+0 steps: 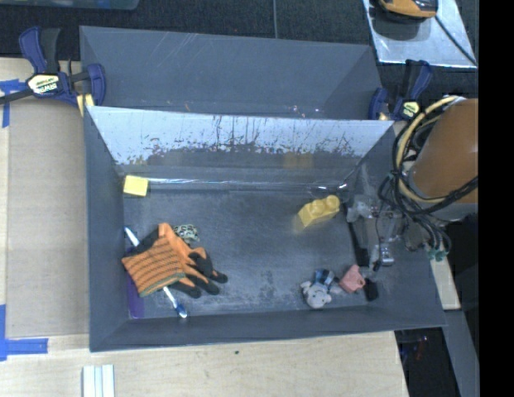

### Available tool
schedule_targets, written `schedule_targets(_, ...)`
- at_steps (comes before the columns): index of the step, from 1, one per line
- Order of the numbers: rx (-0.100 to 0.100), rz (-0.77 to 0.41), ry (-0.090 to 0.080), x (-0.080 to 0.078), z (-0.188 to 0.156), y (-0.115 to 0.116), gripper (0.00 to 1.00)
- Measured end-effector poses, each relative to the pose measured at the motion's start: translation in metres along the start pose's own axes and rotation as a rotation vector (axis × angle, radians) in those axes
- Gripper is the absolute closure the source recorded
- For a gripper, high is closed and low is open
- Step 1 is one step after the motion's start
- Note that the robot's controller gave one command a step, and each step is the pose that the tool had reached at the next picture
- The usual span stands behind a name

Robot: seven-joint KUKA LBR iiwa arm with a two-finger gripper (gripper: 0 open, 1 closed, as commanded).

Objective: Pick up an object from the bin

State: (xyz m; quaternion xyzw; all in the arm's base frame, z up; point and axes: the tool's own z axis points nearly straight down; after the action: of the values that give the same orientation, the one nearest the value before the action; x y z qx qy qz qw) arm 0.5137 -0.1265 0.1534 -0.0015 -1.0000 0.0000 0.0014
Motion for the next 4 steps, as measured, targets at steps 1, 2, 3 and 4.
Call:
schedule_targets(1, 0.001, -0.003, -0.006, -0.002, -0.003, 0.0, 0.0)
schedule_targets(2, 0.005, -0.096, -0.014, -0.001, 0.026, 0.011, 0.0)
schedule_targets(3, 0.002, -0.116, -0.008, 0.015, 0.078, 0.052, 0.0)
schedule_targets(4, 0.005, -0.424, -0.013, 0.028, 0.082, 0.078, 1.0)
